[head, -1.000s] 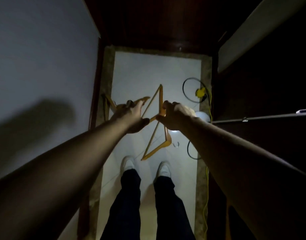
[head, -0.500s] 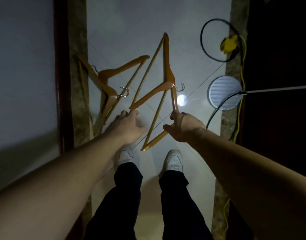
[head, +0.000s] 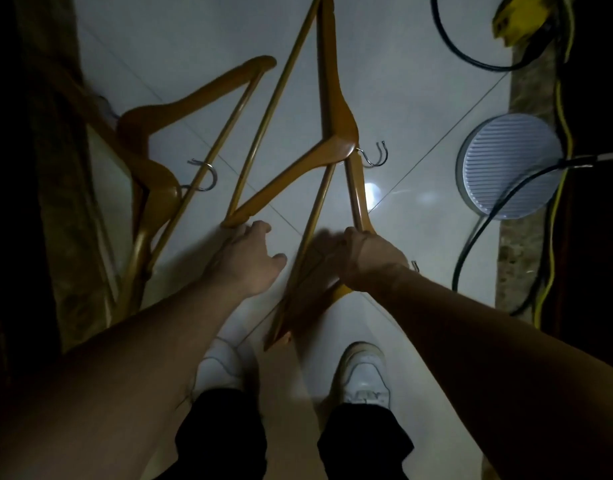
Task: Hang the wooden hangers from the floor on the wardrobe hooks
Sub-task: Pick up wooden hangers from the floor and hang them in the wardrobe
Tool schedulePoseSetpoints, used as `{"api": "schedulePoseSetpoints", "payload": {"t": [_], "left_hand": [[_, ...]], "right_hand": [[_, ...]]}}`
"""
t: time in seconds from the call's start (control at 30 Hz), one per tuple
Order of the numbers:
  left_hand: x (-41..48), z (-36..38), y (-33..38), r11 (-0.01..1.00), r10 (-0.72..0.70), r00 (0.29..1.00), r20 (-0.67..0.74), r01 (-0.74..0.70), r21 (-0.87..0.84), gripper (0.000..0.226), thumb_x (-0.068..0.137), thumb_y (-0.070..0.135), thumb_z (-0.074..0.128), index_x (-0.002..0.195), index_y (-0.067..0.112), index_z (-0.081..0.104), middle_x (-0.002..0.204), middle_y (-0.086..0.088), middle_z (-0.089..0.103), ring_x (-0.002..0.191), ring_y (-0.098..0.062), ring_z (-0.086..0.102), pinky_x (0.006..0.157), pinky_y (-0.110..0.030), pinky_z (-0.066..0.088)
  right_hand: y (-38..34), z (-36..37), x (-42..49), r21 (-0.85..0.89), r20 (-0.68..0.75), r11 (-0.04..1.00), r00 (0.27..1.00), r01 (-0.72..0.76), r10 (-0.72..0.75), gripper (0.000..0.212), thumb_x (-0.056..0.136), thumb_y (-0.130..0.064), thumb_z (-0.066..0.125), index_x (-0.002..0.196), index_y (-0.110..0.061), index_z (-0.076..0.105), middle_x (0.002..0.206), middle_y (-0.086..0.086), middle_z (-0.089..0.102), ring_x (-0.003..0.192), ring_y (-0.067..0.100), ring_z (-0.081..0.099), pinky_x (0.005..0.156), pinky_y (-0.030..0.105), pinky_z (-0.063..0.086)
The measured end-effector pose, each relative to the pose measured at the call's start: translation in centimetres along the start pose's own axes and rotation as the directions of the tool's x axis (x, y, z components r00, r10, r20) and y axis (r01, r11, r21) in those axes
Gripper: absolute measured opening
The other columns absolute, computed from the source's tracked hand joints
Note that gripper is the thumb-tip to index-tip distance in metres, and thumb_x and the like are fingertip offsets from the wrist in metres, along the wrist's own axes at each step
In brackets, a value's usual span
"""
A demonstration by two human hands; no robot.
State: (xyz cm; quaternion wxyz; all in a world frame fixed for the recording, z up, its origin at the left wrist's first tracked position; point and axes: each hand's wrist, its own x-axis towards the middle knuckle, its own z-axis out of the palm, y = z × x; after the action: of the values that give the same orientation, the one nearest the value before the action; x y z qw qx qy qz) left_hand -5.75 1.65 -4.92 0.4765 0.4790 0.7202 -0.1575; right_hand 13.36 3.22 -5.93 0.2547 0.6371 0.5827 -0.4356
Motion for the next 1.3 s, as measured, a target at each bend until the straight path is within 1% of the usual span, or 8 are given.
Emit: {"api": "schedulePoseSetpoints", "payload": {"t": [0.2,0.43,0.6,0.73,0.9,1.03,1.1,1.3], "left_hand": [[6.3,1.1,1.3,0.988,0.114,0.980,-0.165,-0.130,-0.087,0.052,0.089,0.029,0.066,0.138,0.023,0.048,0.139,-0.007,0.052,0.124,-0.029,0.053,0.098,-0.050,0.051],[9.9,1.0,4.0,0.977,0.211,0.884,-0.417,-0.182,0.107,0.030,0.084,0.023,0.069,0.110,0.016,0.055,0.114,-0.009,0.060,0.105,-0.030,0.059,0.083,-0.044,0.056],[10.5,1.1,4.7,0.972,0.224,0.845,-0.487,-0.153,0.180,0.038,0.082,0.019,0.073,0.114,0.015,0.052,0.117,-0.012,0.057,0.110,-0.031,0.055,0.089,-0.043,0.053],[11.5,1.1,4.7,0.973,0.194,0.871,-0.451,-0.111,0.203,0.046,0.082,0.021,0.073,0.122,0.015,0.051,0.122,-0.012,0.056,0.115,-0.032,0.054,0.095,-0.044,0.051],[11.2,2.0,4.9,0.983,0.145,0.917,-0.372,-0.093,0.156,0.033,0.087,0.018,0.068,0.115,0.011,0.051,0.109,-0.012,0.061,0.099,-0.031,0.063,0.082,-0.043,0.057],[9.1,2.5,5.1,0.982,0.178,0.911,-0.372,-0.142,0.122,0.015,0.089,0.017,0.062,0.099,0.013,0.052,0.088,-0.007,0.058,0.087,-0.030,0.065,0.070,-0.039,0.055],[7.5,2.2,5.1,0.982,0.182,0.909,-0.375,-0.149,0.117,0.011,0.090,0.019,0.061,0.094,0.015,0.051,0.083,-0.005,0.055,0.083,-0.031,0.065,0.065,-0.037,0.051],[1.2,-0.4,6.6,0.992,0.126,0.938,-0.323,-0.127,0.019,0.035,0.094,0.022,0.056,0.128,0.015,0.053,0.104,-0.012,0.064,0.100,-0.036,0.064,0.074,-0.040,0.051]], "right_hand": [[1.6,0.5,4.8,-0.095,-0.129,0.992,0.989,-0.078,0.066,0.035,0.099,-0.029,0.055,0.131,-0.014,0.054,0.113,0.008,0.062,0.104,0.028,0.063,0.083,0.039,0.054],[2.3,0.6,7.4,-0.066,-0.267,0.995,0.962,-0.071,0.051,0.041,0.100,-0.013,0.054,0.140,-0.010,0.045,0.125,0.013,0.047,0.110,0.031,0.055,0.082,0.038,0.050],[2.7,1.2,7.7,-0.031,-0.365,0.998,0.930,-0.056,0.041,0.030,0.105,-0.017,0.043,0.134,-0.010,0.045,0.120,0.012,0.047,0.101,0.027,0.054,0.072,0.033,0.042],[2.6,1.4,8.0,0.052,-0.394,0.997,0.916,-0.052,0.069,0.022,0.104,-0.013,0.044,0.126,-0.011,0.043,0.109,0.012,0.054,0.089,0.027,0.060,0.070,0.035,0.048],[2.6,0.7,7.7,0.162,-0.383,0.987,0.921,-0.011,0.073,0.014,0.103,-0.015,0.045,0.114,-0.015,0.037,0.095,0.009,0.051,0.076,0.025,0.053,0.066,0.036,0.040],[2.3,-0.4,6.5,0.101,-0.294,0.993,0.952,-0.059,0.086,0.021,0.099,-0.017,0.053,0.117,-0.012,0.045,0.106,0.010,0.055,0.092,0.030,0.062,0.076,0.041,0.054],[2.1,-1.1,5.4,0.118,-0.220,0.991,0.972,-0.061,0.086,0.028,0.094,-0.020,0.061,0.117,-0.009,0.050,0.107,0.008,0.051,0.098,0.030,0.062,0.076,0.036,0.050],[0.6,-4.0,0.2,0.489,-0.293,0.870,0.951,0.058,0.101,0.024,0.100,-0.036,0.057,0.102,-0.015,0.045,0.080,-0.001,0.057,0.072,0.018,0.059,0.062,0.031,0.048]]}}
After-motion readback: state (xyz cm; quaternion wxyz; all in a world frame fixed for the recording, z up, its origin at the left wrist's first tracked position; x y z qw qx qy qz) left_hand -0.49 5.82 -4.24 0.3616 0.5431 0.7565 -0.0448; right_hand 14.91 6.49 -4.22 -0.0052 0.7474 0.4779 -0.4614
